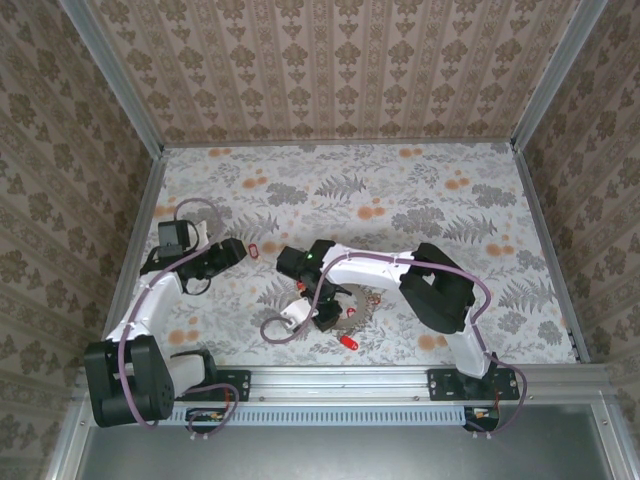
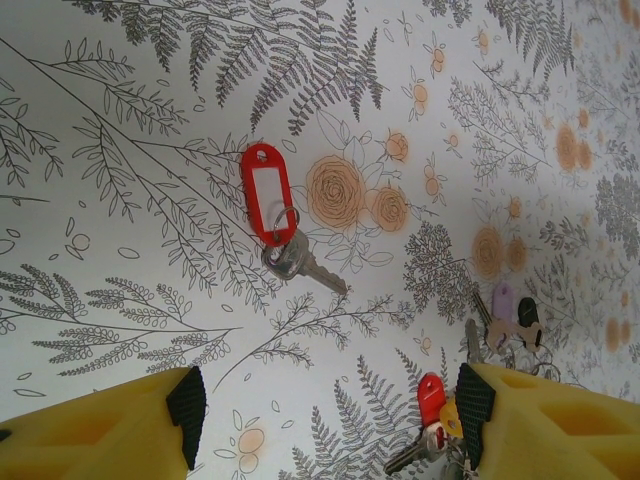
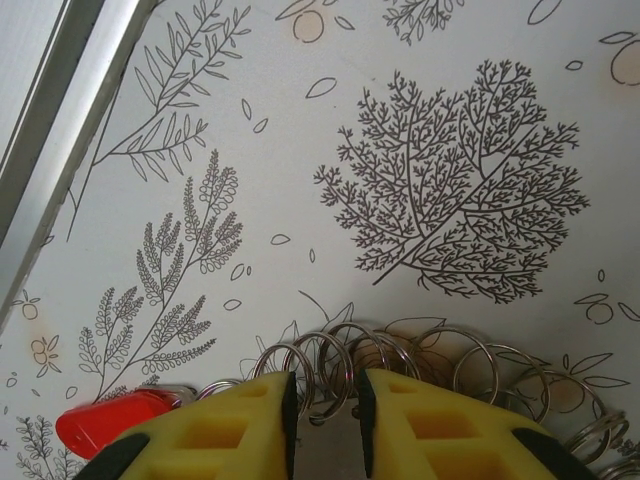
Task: Put the keys on the keyring
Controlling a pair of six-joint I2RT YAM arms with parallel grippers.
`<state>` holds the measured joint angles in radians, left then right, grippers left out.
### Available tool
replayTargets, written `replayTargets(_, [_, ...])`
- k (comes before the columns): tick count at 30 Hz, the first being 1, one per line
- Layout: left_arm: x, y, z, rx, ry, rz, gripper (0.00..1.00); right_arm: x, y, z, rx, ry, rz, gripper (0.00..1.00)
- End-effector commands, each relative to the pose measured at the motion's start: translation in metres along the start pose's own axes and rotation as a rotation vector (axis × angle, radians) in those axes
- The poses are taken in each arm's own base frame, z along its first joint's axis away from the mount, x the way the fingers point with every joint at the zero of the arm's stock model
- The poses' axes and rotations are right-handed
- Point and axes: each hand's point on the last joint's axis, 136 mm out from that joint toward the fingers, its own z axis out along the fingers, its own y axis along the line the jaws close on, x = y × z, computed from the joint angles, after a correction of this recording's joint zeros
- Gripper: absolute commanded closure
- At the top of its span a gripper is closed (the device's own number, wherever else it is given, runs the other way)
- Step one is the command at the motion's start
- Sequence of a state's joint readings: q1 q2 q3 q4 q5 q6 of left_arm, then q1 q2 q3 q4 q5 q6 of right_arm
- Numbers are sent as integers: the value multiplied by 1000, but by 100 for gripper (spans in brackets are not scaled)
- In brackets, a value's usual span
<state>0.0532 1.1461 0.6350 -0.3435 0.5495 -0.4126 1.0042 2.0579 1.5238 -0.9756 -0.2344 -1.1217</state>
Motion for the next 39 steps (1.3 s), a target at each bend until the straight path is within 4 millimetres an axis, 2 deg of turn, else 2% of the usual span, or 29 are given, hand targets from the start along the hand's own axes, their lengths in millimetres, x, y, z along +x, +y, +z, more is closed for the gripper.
replayTargets(1, [1,0,2,17,4,-22,30,7,5,6,-22,28,34,73])
replayTargets(5, [2,0,3,22,10,-27,31,8,9,8,-34,26,38,72])
replayTargets(12, [3,-1,4,31,20,-33,31,4,24,-7,-30,-40,-32,73])
replayTargets(17, [3,-1,6,37,24,-39,32,11,29,-11,-2,-20,-70,75])
replayTargets(20, [3,-1,6,37,25,-38,32,13,30,-12,21,-27,-88,80])
replayTargets(23, [4,0,7,35,26,-40,32,15,34,-13,11,-28,-88,91])
replayTargets(25, [5,0,7,35,30,-42,32,16,35,-15,10,-33,-87,92])
replayTargets(26, [5,0,7,35,30,-43,32,15,35,-18,19,-42,-93,90])
replayTargets(28, [6,0,7,35,32,-44,32,9,33,-20,44,-70,-108,79])
replayTargets(31, [5,0,8,43,33,-56,32,1,27,-21,72,-98,-124,72])
replayTargets(37, [6,-7,14,95,78,-85,32,2,15,-7,45,-65,-78,69])
replayTargets(39, [5,-7,14,98,78,-85,32,3,16,-2,20,-60,-61,69])
